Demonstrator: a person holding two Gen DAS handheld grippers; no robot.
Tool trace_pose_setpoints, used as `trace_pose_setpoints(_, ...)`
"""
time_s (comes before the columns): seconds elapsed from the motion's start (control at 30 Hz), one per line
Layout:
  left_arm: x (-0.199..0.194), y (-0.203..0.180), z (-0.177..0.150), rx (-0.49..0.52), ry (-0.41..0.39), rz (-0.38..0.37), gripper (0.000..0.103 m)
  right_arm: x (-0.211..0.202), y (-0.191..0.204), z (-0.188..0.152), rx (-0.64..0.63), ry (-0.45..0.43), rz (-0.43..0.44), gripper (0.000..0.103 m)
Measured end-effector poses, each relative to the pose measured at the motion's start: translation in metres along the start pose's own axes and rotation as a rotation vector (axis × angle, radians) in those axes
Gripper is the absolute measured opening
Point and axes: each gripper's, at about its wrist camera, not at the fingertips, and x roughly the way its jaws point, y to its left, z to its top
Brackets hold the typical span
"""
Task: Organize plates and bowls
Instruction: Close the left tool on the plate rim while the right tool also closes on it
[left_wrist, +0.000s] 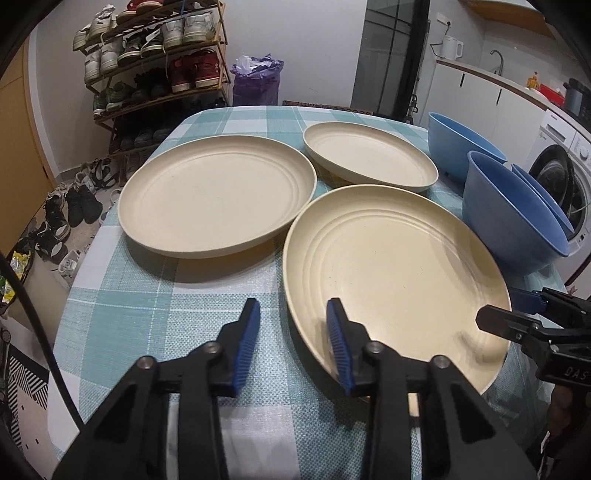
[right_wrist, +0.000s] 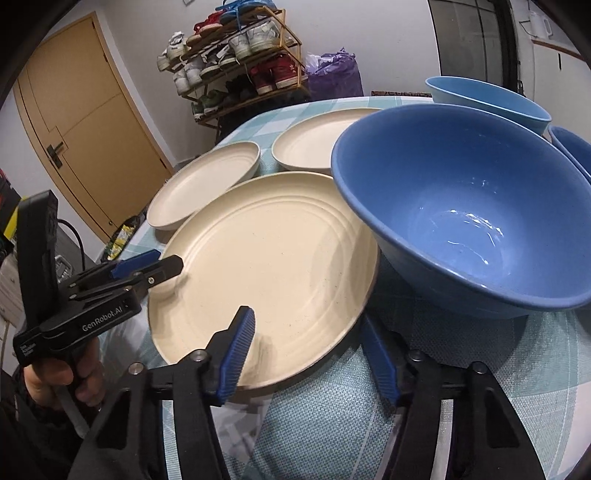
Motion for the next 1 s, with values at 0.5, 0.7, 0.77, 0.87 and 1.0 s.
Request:
trace_pose_setpoints(0.5,-0.004,-0.011,-0.007,0.054,-0.004,0.031,0.018,-0.001,-0.007,-0.004,0.001,-0.005,-0.014,0.033)
trace_pose_setpoints(0.7,-0.010,-0.012,-0.012,0.059,-0.014,0.046,0.017,-0.007,-0.006,-0.010,-0.012,-0.016,-0.010,0.032)
trace_pose_setpoints(0.77,-0.014,-0.012,-0.013,0.060,-0.021,0.049,0.017,-0.010,-0.005,-0.012,-0.017,-0.020,-0.008,0.032)
trace_pose_setpoints(0.87,-0.020,-0.014,-0.015,0.063,-0.033,0.055,0.017,-0.013,0.000,-0.013,-0.025,-0.030,-0.006,0.032)
trace_pose_setpoints(1.0,-0.030,-0.015,-0.018,0.063,-0.052,0.062,0.017,-0.019,0.004,-0.015,-0.038,-0.044,-0.005,0.032)
